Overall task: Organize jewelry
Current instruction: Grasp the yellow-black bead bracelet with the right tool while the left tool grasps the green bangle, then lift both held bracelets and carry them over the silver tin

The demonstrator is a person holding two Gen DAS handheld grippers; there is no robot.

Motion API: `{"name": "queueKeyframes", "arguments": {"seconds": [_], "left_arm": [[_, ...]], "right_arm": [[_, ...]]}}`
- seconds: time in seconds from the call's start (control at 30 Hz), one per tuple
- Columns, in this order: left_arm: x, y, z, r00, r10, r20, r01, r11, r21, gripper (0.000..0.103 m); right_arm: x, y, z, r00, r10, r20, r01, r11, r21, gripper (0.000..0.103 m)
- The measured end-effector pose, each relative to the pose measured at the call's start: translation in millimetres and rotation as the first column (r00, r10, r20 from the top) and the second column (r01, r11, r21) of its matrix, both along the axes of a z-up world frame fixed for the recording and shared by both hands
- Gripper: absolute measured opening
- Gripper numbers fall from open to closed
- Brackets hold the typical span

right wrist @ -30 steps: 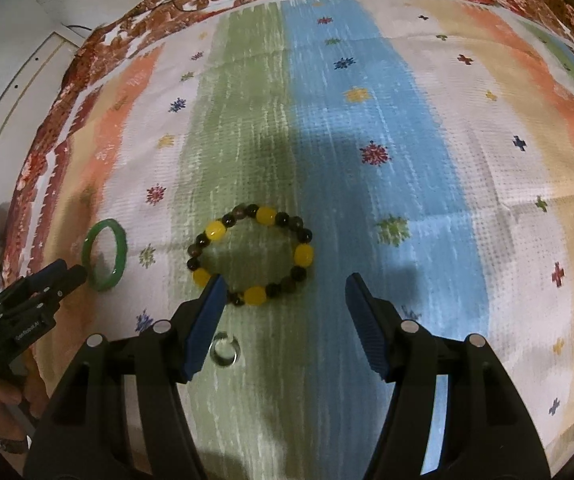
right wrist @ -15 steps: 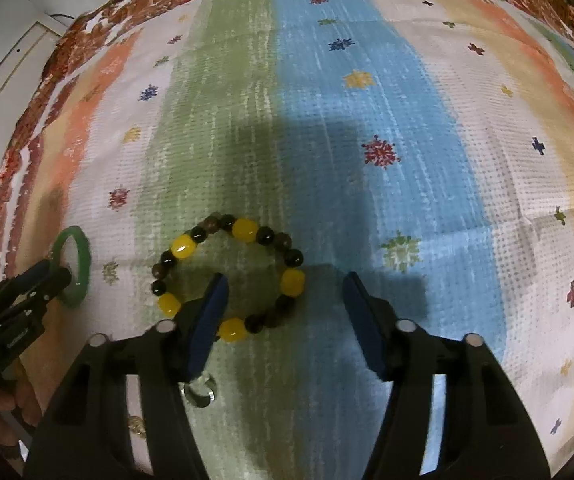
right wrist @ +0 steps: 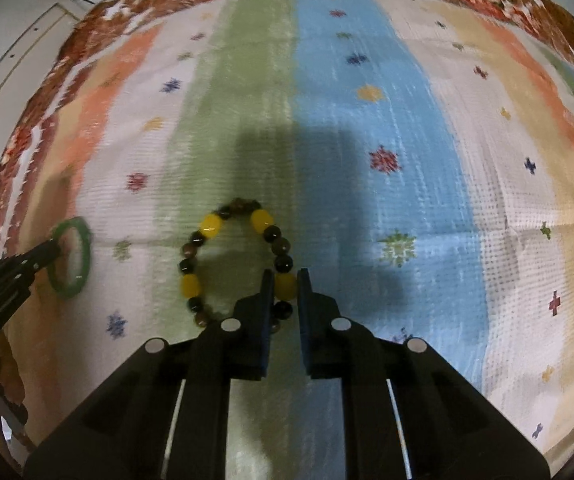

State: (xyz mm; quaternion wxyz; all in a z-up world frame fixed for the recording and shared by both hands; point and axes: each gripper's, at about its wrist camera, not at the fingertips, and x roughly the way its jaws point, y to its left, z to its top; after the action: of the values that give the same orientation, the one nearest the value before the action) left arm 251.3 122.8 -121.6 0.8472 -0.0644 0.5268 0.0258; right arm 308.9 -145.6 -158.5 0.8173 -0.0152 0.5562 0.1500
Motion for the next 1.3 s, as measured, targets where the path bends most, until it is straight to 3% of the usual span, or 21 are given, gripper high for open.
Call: {"name": "queueKeyframes", "arguments": {"seconds": [0.23, 1.3], "left_arm": [[-18.4, -15.2, 30.1, 0.998, -0.022, 0.063, 0.025, 0.999, -0.041, 0.009], [-84.0, -39.7, 87.4, 0.983, -0.043, 0.179, 0.066, 0.990, -0.123, 0.010]], "right_arm": [[-28.9, 2.9, 29.4, 0.999, 0.034, 0.036, -0.037, 0.997, 0.070, 0.013], [-103.5, 19.9, 101.8, 0.974, 0.145, 0.172, -0.171, 0.974, 0.148, 0.013]]}}
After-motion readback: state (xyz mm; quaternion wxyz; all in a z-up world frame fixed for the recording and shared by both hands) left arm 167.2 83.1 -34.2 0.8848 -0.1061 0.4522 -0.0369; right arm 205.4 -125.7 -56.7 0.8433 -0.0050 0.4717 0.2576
